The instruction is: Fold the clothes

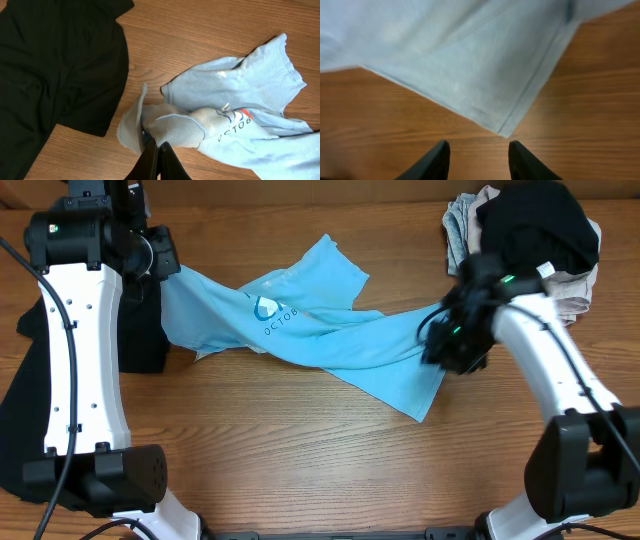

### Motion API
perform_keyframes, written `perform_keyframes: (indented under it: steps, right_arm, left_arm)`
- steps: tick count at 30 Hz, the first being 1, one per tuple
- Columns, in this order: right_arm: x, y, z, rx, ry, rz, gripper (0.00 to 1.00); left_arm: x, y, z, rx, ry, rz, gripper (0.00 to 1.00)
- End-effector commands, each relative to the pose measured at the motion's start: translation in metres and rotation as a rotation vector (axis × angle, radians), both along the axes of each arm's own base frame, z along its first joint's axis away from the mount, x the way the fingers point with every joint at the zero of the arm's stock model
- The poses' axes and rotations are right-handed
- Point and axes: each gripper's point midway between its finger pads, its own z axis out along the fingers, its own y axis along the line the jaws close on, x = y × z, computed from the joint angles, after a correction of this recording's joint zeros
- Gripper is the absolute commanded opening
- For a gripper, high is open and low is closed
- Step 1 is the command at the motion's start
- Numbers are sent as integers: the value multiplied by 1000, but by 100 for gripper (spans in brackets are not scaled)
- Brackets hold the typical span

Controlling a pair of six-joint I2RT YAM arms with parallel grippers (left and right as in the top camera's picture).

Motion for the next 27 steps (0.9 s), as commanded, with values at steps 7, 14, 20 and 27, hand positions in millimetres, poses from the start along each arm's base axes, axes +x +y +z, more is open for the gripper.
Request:
perform_keyframes:
  steps: [7, 14, 20, 27]
  right_arm:
    - [-54, 8, -63, -49, 144, -169, 41]
    - [-62, 5, -91, -49, 117, -197, 42]
    - [-60, 5, -101, -45, 88, -209, 39]
    - [-46, -9, -95, -87, 42, -241, 4]
  left_arm:
    - [1, -4, -2, 6, 3, -27, 4]
    - [2, -5, -6, 4, 17, -27, 4]
    - [1, -6, -11, 3, 35, -31, 4]
    - [3, -6, -14, 7, 43, -31, 4]
